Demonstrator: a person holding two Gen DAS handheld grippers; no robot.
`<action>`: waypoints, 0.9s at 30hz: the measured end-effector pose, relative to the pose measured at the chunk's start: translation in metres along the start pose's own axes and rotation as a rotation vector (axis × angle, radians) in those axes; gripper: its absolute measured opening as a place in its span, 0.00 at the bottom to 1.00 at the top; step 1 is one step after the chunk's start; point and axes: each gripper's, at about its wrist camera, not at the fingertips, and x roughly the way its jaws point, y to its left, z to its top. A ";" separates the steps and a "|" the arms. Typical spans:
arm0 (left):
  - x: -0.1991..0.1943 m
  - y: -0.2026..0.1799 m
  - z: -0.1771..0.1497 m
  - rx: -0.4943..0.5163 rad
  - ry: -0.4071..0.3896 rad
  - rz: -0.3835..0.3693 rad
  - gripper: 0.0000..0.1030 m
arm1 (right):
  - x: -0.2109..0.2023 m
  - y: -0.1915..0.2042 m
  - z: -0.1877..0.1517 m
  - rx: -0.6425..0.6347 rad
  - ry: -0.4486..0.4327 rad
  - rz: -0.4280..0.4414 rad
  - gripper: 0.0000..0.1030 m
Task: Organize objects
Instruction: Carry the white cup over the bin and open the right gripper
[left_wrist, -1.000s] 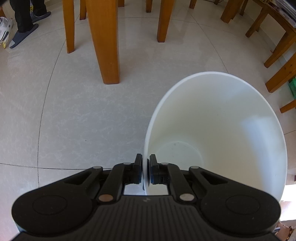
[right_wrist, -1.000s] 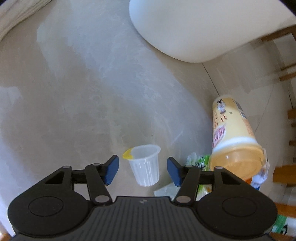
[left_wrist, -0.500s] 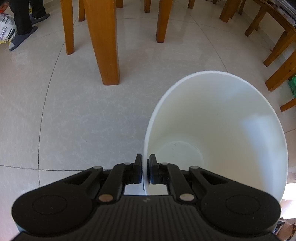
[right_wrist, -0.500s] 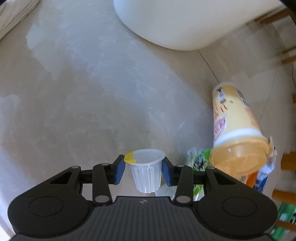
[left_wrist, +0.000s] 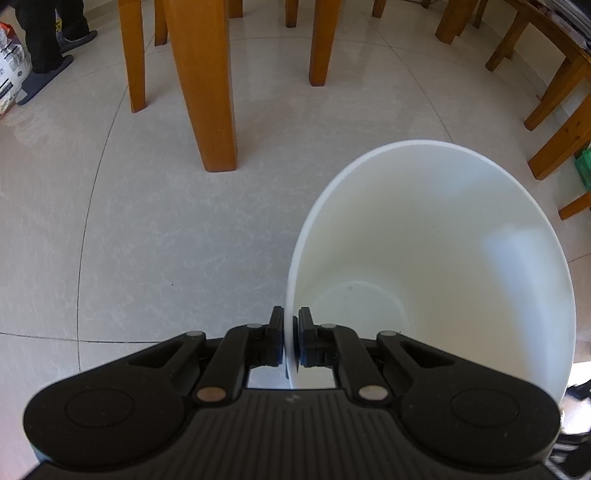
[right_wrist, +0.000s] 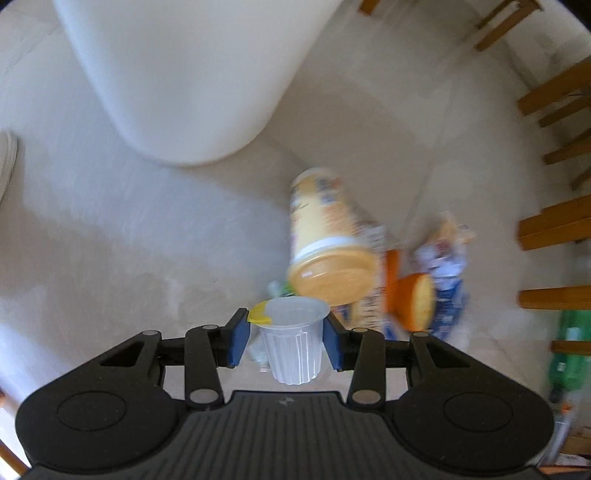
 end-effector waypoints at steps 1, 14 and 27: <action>0.000 0.001 0.000 -0.008 0.000 -0.003 0.05 | -0.010 -0.006 0.006 0.003 -0.012 -0.005 0.46; -0.003 -0.001 -0.003 -0.007 0.004 -0.002 0.06 | -0.135 -0.005 0.089 -0.090 -0.266 -0.037 0.46; -0.003 -0.001 -0.004 -0.014 0.003 -0.006 0.06 | -0.147 0.027 0.152 -0.151 -0.339 0.001 0.50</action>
